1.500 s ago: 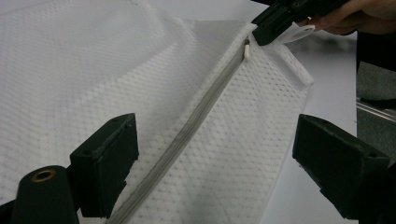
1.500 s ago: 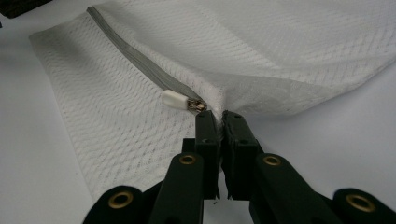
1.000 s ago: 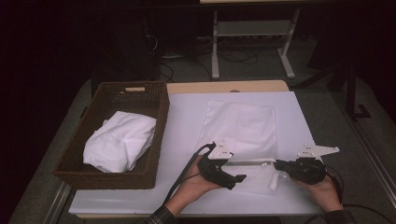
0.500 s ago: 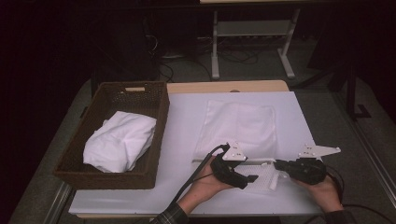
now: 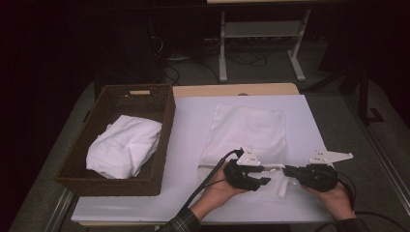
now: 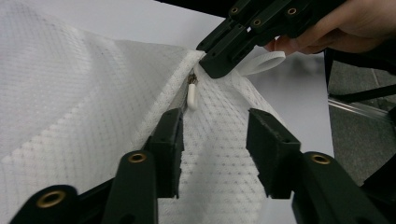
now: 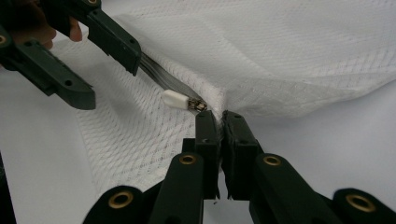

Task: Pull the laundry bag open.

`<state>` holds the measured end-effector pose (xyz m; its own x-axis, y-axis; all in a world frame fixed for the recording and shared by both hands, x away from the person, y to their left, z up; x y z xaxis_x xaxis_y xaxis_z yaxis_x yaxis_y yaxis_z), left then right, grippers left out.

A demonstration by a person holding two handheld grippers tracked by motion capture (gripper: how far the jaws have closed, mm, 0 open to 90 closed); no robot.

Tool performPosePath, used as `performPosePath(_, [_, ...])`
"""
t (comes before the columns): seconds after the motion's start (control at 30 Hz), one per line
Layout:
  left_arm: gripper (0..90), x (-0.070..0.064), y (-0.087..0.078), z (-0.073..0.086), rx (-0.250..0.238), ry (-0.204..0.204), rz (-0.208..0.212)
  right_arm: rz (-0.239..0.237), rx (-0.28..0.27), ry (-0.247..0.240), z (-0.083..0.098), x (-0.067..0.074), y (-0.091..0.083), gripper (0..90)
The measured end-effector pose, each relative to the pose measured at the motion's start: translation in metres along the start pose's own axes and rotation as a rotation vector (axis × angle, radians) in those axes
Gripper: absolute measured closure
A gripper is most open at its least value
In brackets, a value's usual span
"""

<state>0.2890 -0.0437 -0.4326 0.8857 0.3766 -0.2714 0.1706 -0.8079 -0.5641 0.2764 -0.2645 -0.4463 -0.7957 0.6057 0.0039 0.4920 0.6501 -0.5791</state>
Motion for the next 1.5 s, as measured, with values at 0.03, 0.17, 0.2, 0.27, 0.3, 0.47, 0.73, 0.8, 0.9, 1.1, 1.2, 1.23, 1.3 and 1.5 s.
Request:
performPosePath(0.03, [59.7, 0.000, 0.001, 0.000, 0.000, 0.001, 0.000, 0.001, 0.000, 0.000, 0.000, 0.000, 0.000, 85.2])
performPosePath(0.17, [66.4, 0.000, 0.005, -0.001, 0.006, -0.005, 0.000, 0.001, -0.005, -0.005, 0.000, 0.000, -0.001, 85.2])
performPosePath(0.2, [67.8, 0.000, 0.006, -0.001, 0.009, -0.008, 0.001, 0.000, -0.006, -0.003, -0.001, 0.001, -0.001, 85.2])
performPosePath(0.27, [71.9, 0.001, 0.008, -0.001, 0.016, -0.013, -0.002, -0.001, -0.010, -0.006, -0.001, 0.001, -0.002, 85.2])
performPosePath(0.3, [73.0, 0.001, 0.009, -0.001, 0.018, -0.016, -0.005, -0.001, -0.012, -0.008, -0.001, 0.001, -0.002, 85.3])
performPosePath(0.47, [76.0, 0.003, 0.012, -0.001, 0.030, -0.024, -0.009, -0.004, -0.018, -0.010, -0.001, 0.002, -0.003, 85.3])
performPosePath(0.73, [76.9, 0.006, 0.015, -0.001, 0.038, -0.036, -0.005, -0.017, -0.033, -0.023, -0.003, 0.005, -0.004, 85.3])
performPosePath(0.8, [76.8, 0.006, 0.016, -0.001, 0.038, -0.033, -0.001, -0.019, -0.032, -0.025, -0.004, 0.005, -0.004, 85.3])
performPosePath(0.9, [76.7, 0.004, 0.018, -0.003, 0.037, -0.035, 0.003, -0.020, -0.035, -0.029, -0.004, 0.006, -0.003, 85.3])
performPosePath(1.1, [76.3, 0.003, 0.021, -0.005, 0.035, -0.041, 0.009, -0.025, -0.037, -0.033, -0.005, 0.007, -0.003, 85.3])
performPosePath(1.2, [76.3, 0.002, 0.023, -0.007, 0.036, -0.047, 0.012, -0.028, -0.037, -0.032, -0.006, 0.009, -0.003, 85.3])
performPosePath(1.23, [76.4, 0.002, 0.023, -0.008, 0.037, -0.048, 0.011, -0.028, -0.039, -0.033, -0.006, 0.009, -0.002, 85.3])
performPosePath(1.3, [76.4, 0.002, 0.024, -0.008, 0.036, -0.058, 0.011, -0.029, -0.042, -0.036, -0.007, 0.010, -0.002, 85.3])
performPosePath(1.5, [77.3, 0.002, 0.026, -0.010, 0.045, -0.078, 0.011, -0.033, -0.046, -0.036, -0.007, 0.010, -0.003, 85.3])
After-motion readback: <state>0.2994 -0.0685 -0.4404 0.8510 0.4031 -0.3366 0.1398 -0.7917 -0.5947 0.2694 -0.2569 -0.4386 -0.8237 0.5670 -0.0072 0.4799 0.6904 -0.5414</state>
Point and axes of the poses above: each handheld gripper's, and its own axes: y roughly forward along the jaws, z roughly out of its underside, x roughly to its left, the point moved 3 cm from there along y, roughly forward along the jaws, and after that the axes turned 11 degrees about -y, right-handed, at the moved point
